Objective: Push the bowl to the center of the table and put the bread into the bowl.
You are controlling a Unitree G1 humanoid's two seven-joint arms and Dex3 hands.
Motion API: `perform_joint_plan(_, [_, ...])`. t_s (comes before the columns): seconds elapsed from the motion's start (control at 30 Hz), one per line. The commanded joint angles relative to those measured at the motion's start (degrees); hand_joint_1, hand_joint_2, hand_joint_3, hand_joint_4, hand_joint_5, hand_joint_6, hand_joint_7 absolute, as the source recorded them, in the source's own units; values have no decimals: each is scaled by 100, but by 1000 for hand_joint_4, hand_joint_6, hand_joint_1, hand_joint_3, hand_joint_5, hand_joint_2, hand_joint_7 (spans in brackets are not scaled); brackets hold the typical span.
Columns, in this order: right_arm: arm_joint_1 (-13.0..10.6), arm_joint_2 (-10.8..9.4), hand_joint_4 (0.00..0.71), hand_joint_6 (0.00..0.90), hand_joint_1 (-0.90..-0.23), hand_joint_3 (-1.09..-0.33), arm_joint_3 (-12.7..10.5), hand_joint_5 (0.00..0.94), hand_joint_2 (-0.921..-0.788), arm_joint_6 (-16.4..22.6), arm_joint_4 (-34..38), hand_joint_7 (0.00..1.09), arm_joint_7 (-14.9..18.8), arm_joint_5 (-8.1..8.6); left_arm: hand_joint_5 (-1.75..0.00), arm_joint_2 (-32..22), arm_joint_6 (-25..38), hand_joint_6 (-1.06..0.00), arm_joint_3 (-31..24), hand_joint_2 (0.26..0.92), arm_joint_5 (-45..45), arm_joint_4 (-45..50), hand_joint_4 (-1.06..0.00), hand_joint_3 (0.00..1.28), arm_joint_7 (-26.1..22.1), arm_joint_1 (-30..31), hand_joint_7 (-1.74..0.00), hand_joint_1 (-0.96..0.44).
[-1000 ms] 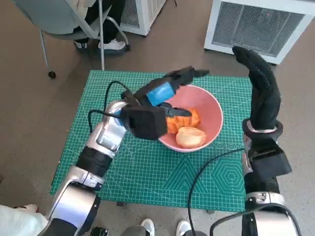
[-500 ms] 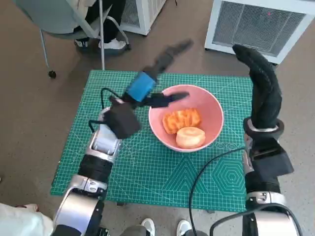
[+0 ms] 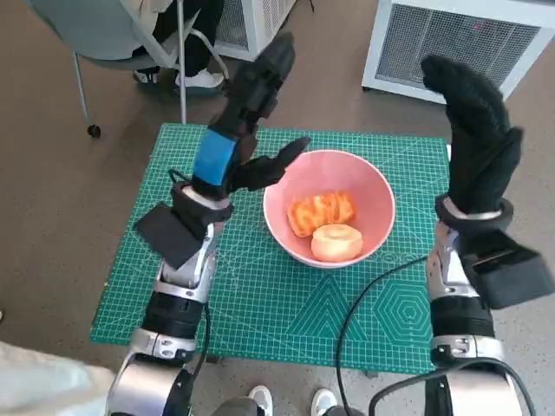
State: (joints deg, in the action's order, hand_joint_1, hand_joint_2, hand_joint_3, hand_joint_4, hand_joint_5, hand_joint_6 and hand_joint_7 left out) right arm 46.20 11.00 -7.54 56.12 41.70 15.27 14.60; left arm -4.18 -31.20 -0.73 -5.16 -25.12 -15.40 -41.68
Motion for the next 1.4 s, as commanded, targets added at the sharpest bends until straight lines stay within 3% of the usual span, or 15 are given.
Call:
perform_joint_plan(0.03, [-72,-80,380,250,-589,-768,-22,9,-921,-317,-231,287,181,166,-1,23,-47,-2,-48,921,-223,257,-185,484,-112,118,-519,-490])
perform_joint_plan(0.87, [-134,-49,388,269,-594,-773,-33,7,-921,-795,-834,299,137,-205,-1,49,131,1,-80,921,-778,929,-130,534,-438,462,-521,-521])
perform_joint_plan(1.4, [-168,-182,385,263,-604,-773,29,3,-921,-846,-824,301,200,-220,-2,0,186,1,-205,921,-861,1078,-132,528,-459,551,-517,-540])
